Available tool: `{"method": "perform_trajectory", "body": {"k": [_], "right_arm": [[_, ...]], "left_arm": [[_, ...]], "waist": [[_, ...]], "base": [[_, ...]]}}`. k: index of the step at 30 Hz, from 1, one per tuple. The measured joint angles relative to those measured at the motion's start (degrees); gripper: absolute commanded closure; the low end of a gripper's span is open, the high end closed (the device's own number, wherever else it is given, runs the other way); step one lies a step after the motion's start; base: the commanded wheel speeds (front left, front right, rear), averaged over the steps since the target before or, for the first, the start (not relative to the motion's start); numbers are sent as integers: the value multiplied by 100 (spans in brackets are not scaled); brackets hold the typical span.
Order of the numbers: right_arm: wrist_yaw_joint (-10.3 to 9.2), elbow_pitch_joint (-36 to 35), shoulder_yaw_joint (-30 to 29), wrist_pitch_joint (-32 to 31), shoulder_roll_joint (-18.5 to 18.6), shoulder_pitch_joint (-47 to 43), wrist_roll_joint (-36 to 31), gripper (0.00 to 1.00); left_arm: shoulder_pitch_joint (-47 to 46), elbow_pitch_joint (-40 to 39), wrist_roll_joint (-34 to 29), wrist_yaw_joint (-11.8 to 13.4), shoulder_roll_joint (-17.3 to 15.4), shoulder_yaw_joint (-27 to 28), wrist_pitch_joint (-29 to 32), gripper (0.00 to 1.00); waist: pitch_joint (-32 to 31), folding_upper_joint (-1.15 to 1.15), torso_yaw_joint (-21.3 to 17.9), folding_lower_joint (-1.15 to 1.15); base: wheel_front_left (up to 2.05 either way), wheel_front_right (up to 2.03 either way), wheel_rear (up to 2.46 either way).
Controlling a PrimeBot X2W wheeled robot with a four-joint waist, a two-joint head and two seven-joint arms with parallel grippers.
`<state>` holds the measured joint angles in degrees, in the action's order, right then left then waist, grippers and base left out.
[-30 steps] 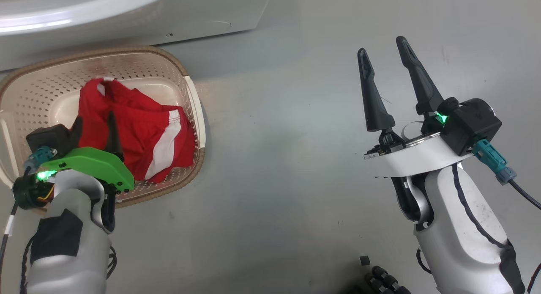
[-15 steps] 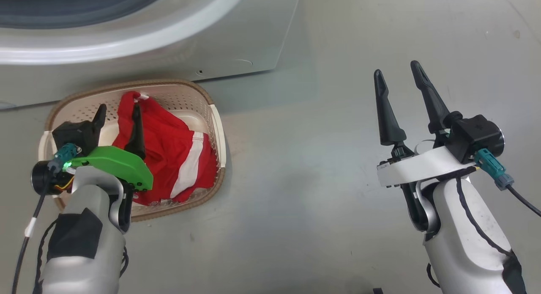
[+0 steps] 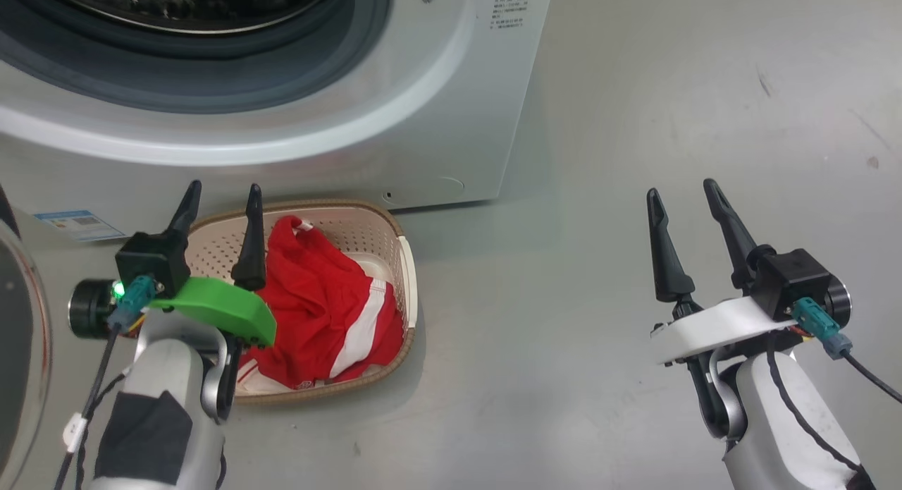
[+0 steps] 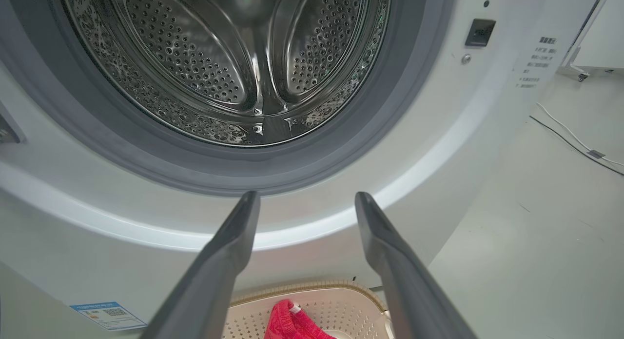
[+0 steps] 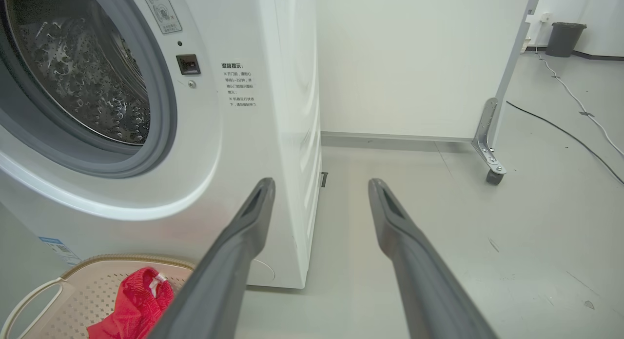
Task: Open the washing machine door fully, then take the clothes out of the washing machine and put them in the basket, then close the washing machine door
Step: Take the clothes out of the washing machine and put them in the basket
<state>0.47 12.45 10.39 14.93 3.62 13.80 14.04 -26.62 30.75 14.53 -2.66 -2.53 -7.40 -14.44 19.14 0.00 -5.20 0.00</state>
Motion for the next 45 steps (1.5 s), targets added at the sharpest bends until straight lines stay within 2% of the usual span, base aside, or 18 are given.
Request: {"method": "perform_trajectory", "body": {"k": [21, 34, 45], "right_arm": [[46, 208, -19, 0, -22, -1004, -33, 0], [46, 146, -34, 0, -38, -1303, -54, 0], [46, 20, -49, 0, -42, -1337, -100, 0]], "left_arm": [[1842, -865, -45, 318, 3, -179, 0, 0], [2500, -1377, -45, 466, -1, -313, 4, 0], [2795, -1789, -45, 546, -3, -397, 134, 0]], "waist": [[-1568, 0, 295, 0], [-1896, 0, 291, 0], [-1907, 0, 300, 0]], "base": [[0, 0, 0], [0, 0, 0], [0, 0, 0]]}}
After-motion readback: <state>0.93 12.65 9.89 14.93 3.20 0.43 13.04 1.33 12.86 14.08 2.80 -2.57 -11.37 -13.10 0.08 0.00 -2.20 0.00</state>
